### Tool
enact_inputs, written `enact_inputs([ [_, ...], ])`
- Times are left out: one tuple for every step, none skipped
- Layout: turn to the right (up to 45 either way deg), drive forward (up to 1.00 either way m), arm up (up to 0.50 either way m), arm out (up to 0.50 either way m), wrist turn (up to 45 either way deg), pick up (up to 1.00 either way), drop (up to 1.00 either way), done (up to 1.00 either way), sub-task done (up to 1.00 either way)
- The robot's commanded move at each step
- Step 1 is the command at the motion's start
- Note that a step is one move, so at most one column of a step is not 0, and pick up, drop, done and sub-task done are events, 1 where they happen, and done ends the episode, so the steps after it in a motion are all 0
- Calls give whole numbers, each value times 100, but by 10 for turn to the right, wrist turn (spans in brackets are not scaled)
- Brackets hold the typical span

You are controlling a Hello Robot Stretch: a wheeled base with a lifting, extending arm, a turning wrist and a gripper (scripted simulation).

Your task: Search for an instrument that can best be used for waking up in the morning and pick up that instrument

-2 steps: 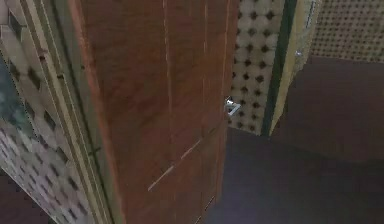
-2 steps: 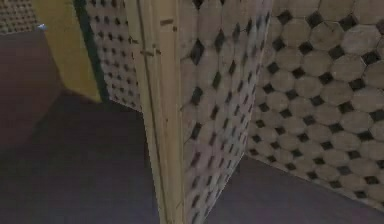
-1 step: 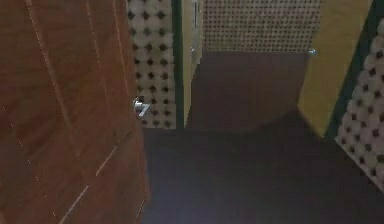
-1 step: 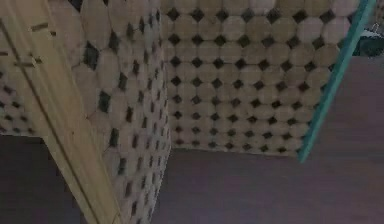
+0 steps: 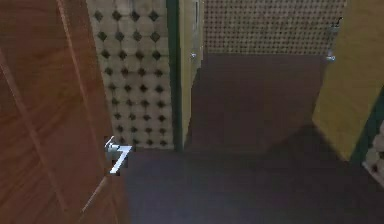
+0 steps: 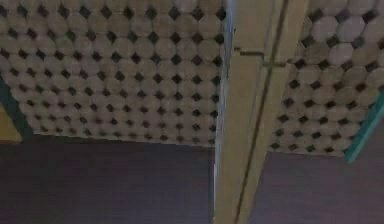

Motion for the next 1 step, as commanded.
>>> enact_inputs([
  [240,0,0,0,0,0,0,0,0],
])
